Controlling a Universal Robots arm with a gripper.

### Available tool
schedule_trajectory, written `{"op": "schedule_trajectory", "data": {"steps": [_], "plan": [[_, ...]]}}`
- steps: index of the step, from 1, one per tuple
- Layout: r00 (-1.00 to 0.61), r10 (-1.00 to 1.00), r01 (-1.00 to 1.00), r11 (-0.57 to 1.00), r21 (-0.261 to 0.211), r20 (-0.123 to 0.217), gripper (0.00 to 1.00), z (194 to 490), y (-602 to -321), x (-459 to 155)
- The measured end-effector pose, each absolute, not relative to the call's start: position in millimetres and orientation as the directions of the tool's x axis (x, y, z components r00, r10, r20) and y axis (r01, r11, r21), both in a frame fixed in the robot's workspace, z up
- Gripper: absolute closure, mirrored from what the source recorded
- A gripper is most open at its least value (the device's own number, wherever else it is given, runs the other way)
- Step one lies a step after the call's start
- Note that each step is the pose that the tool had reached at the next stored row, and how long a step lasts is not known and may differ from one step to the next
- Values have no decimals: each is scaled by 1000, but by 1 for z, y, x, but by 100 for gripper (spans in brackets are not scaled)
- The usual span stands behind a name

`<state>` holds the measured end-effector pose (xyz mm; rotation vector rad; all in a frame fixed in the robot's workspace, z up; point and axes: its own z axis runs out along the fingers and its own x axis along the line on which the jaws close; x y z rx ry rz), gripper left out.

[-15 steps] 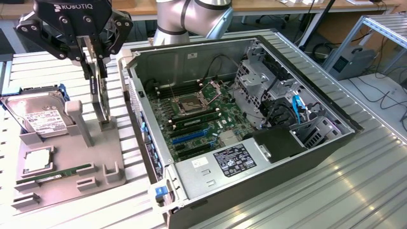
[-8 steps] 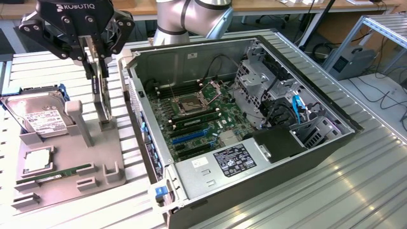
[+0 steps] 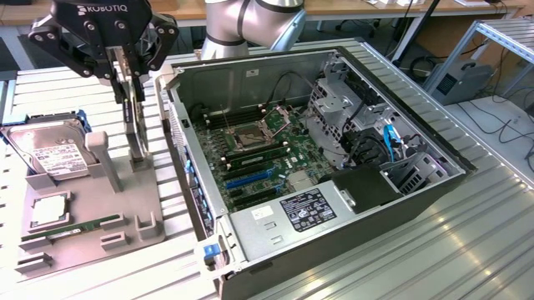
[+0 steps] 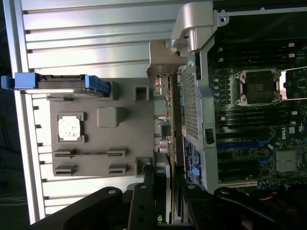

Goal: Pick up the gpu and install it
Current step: 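Pick up the gpu and move the gpu toward the slot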

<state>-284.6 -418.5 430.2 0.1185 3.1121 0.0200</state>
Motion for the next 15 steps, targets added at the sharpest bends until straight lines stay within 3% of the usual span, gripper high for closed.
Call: {"op": "schedule_trajectory", "data": {"steps": [15], "plan": [[-997, 76, 76, 997, 14, -27, 73, 430, -418, -278]]}}
